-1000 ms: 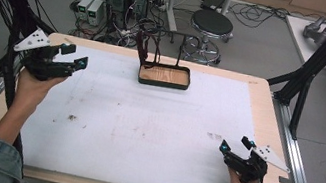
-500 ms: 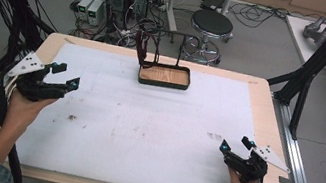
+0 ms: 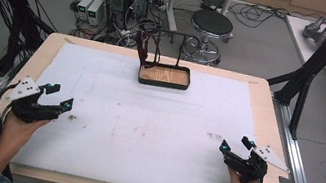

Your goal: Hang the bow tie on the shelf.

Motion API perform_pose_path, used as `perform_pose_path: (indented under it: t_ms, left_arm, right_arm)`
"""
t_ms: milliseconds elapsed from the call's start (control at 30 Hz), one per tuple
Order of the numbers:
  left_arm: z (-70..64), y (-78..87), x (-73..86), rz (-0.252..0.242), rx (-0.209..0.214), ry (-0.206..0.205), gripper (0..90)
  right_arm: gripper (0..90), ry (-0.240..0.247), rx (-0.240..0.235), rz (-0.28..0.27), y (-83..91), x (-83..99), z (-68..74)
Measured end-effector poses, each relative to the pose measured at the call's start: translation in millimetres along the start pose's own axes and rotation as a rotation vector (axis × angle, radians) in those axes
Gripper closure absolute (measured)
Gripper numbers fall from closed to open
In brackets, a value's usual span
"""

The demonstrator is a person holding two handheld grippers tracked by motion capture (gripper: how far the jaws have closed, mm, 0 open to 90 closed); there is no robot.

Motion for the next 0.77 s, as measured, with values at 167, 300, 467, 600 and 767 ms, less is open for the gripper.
perform_pose_path:
  t_ms: [167, 300, 467, 600, 767]
  left_arm:
    - [-3.6, 7.1, 20.0, 0.022, -0.013, 0.011, 27.8]
    - [-7.0, 10.1, 36.4, 0.041, -0.027, 0.015, 28.0]
    - [-10.6, 10.5, 53.7, 0.053, -0.050, 0.022, 28.0]
    - [-11.2, 12.5, 56.5, 0.041, -0.059, 0.027, 28.1]
    - [-11.8, 10.7, 57.5, 0.056, -0.063, 0.022, 28.0]
  right_arm:
    - [15.0, 0.001, 0.002, 0.001, 0.0, 0.0, 0.0]
    - [15.0, 0.001, 0.002, 0.000, -0.1, 0.0, 0.1]
    - [15.0, 0.004, 0.001, 0.004, 0.0, 0.2, 0.5]
    - [15.0, 0.008, 0.000, 0.002, -0.1, 0.1, 0.5]
    - [15.0, 0.007, 0.000, 0.004, 0.0, 0.2, 0.8]
Point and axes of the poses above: each handheld gripper's, and its own axes: y roughly backward along the jaws, x roughly out of its underside, z roughly to its left, the point moved 3 cm from there along -y, roughly forward along the jaws, and after that the axes turned 1 degree about z, right-handed, at the moved point
